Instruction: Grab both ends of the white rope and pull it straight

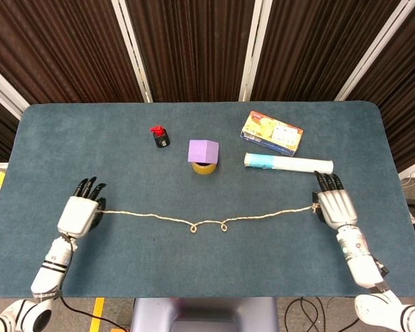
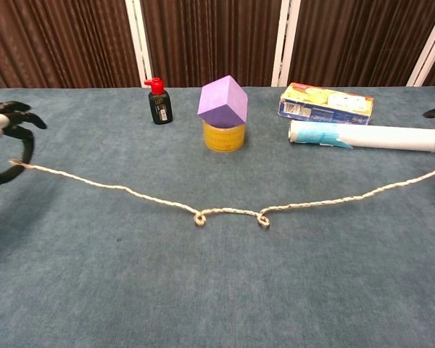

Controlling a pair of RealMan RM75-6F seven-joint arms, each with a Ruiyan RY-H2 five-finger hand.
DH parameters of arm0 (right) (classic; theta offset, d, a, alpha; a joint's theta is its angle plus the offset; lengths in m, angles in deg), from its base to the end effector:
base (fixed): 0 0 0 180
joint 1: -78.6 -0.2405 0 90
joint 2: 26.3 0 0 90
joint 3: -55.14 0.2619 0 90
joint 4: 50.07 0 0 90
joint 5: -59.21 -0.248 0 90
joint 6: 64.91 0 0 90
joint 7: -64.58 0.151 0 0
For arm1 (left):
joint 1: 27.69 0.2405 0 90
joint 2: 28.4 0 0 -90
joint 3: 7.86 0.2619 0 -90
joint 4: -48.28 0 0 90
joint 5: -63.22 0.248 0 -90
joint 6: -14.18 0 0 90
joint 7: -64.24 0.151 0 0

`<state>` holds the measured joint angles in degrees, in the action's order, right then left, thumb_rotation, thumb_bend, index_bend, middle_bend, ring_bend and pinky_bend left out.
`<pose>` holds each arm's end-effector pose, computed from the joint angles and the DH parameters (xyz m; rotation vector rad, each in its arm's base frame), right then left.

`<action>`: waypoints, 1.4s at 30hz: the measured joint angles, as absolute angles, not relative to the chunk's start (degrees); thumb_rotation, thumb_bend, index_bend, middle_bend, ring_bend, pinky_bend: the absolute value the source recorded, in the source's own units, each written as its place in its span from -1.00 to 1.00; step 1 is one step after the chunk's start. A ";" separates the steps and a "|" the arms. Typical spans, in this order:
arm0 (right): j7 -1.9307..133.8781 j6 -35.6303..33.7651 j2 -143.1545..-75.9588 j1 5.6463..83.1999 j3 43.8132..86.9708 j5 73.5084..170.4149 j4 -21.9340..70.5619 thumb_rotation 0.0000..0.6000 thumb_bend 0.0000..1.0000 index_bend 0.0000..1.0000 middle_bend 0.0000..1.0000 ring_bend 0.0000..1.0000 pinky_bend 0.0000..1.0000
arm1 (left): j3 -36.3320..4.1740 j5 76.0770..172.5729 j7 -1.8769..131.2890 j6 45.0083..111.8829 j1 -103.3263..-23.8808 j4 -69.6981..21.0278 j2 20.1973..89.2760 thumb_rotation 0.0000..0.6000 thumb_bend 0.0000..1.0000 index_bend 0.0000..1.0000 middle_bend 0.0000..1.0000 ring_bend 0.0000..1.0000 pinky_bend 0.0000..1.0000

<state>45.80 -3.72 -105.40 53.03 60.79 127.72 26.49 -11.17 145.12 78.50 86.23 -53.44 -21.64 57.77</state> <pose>-0.3231 -0.3232 0.0311 1.6367 -0.8339 0.5784 -0.2906 0.3151 0.0056 -1.7013 -0.6332 -0.8042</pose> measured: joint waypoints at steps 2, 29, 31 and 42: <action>46.39 -3.71 -105.13 53.33 60.85 127.46 25.86 1.00 0.20 0.53 -0.79 -1.00 -1.00 | -10.97 145.11 77.92 86.78 -52.75 -21.63 57.02 1.00 -0.02 0.26 -0.66 -0.94 -0.76; 55.13 -6.88 -104.75 56.15 61.18 125.89 16.83 1.00 0.20 0.53 -0.79 -1.00 -1.00 | -9.21 145.96 73.35 87.13 -48.59 -16.38 57.82 1.00 -0.02 0.25 -0.66 -0.94 -0.77; 55.45 -7.71 -105.05 56.11 61.25 125.55 15.72 1.00 0.20 0.53 -0.79 -1.00 -1.00 | -9.43 145.53 73.19 86.66 -48.59 -15.93 57.94 1.00 -0.02 0.25 -0.66 -0.94 -0.77; 56.99 -9.52 -105.75 56.32 61.57 125.14 13.19 1.00 0.20 0.53 -0.79 -1.00 -1.00 | -9.73 144.39 70.85 82.78 -49.18 -12.26 59.74 1.00 -0.02 0.21 -0.66 -0.94 -0.76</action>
